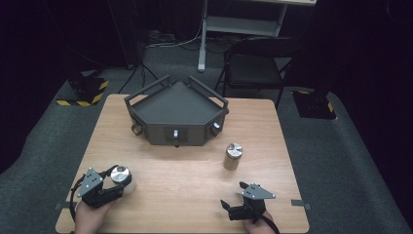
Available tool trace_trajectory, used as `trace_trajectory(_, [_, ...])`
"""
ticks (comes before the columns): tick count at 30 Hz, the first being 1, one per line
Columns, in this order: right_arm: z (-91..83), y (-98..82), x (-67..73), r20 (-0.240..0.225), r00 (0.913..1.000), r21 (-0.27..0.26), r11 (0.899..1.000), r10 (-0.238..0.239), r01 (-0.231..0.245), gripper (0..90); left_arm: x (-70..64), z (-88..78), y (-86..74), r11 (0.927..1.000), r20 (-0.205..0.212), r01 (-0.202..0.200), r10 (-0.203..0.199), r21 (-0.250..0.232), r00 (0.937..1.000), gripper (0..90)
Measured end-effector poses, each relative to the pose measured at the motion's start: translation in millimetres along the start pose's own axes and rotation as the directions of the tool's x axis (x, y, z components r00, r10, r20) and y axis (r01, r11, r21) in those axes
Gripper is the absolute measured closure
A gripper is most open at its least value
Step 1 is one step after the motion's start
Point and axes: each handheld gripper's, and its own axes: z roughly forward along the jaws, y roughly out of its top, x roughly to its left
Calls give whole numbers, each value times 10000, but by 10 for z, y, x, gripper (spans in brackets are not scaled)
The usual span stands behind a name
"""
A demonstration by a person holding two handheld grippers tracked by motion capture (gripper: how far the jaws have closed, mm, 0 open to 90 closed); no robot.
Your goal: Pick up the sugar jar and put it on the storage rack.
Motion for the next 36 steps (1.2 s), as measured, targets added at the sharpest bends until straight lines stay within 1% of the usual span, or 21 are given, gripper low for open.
trace_trajectory(4, [1, 0, -1, -2, 10000, 0, 10000, 7, -7, 9, -47, -2, -7, 9998, -149, -159, 158, -80, 9998, 343])
trace_trajectory(13, [9, 15, -8, -2, 10000, 83, 9999, 58, -58, 10, -84, 0, 11, 9999, -285, -137, 137, -21, 9995, 349])
trace_trajectory(20, [11, 30, 1, 41, 10000, 180, 9998, 14, -14, 10, -96, 13, 32, 10000, -226, -74, 74, -27, 9997, 349])
trace_trajectory(23, [8, 50, 34, 237, 9997, 344, 9994, -112, 104, 12, -107, 9, 66, 9999, -166, -79, 76, -150, 9998, 349])
trace_trajectory(25, [-2, 42, 27, 256, 9996, 318, 9994, -111, 103, 12, -116, 4, 101, 9998, -131, -113, 111, -188, 9999, 349])
trace_trajectory(27, [-13, 35, 20, 317, 9995, 319, 9995, -93, 83, 12, -125, -1, 136, 9995, -80, -147, 145, -263, 9999, 349])
trace_trajectory(31, [-28, 28, 6, 339, 9994, 316, 9995, 30, -40, 12, -141, -13, 196, 9991, 13, -92, 92, -423, 10000, 349])
trace_trajectory(36, [-41, 10, -22, 313, 9994, 228, 9996, 150, -157, 12, -166, -23, 346, 9981, 158, -36, 46, -615, 9999, 349])
